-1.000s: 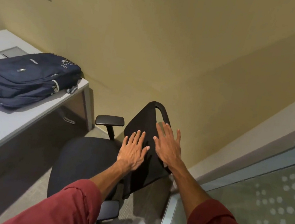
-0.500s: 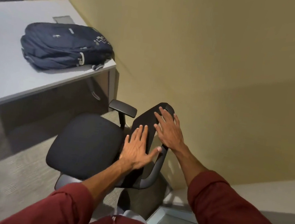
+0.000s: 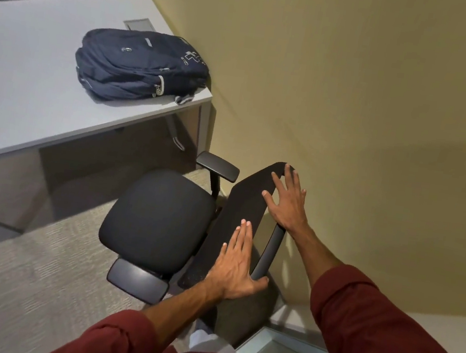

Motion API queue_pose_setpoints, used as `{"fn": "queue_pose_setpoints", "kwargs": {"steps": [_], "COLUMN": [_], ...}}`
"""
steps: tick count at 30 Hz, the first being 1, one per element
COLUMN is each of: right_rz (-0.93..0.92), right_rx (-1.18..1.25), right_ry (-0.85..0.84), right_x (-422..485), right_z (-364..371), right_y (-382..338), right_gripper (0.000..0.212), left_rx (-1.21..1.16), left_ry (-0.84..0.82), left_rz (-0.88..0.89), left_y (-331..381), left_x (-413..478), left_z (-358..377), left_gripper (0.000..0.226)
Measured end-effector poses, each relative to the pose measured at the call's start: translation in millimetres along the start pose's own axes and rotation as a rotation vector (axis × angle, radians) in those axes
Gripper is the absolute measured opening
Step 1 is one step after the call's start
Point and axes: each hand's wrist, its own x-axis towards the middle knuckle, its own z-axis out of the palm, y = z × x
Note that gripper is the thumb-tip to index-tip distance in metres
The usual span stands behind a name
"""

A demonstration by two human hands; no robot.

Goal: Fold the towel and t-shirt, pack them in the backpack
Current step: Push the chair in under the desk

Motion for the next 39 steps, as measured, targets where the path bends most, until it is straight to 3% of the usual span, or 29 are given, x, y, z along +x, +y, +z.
{"fn": "queue_pose_setpoints", "kwargs": {"steps": [4, 22, 30, 39], "right_rz": [0.061, 0.019, 0.063, 0.125], "right_rx": [0.125, 0.14, -0.063, -0.047], "right_ry": [0.118, 0.15, 0.169, 0.215], "right_x": [7, 34, 28, 0], "right_z": [8, 38, 55, 73], "right_y": [-7, -91, -160, -233], "right_gripper": [0.066, 0.059, 0.059, 0.064], "left_rx": [0.005, 0.102, 0.146, 0.164], "left_ry": [-0.045, 0.011, 0.091, 0.149], "left_rz": [0.005, -0.002, 0.036, -0.101], "left_y": [0, -66, -123, -166], "left_x": [4, -15, -48, -95], "left_z": [-8, -67, -102, -134], "left_gripper": [0.132, 0.129, 0.126, 0.102]}}
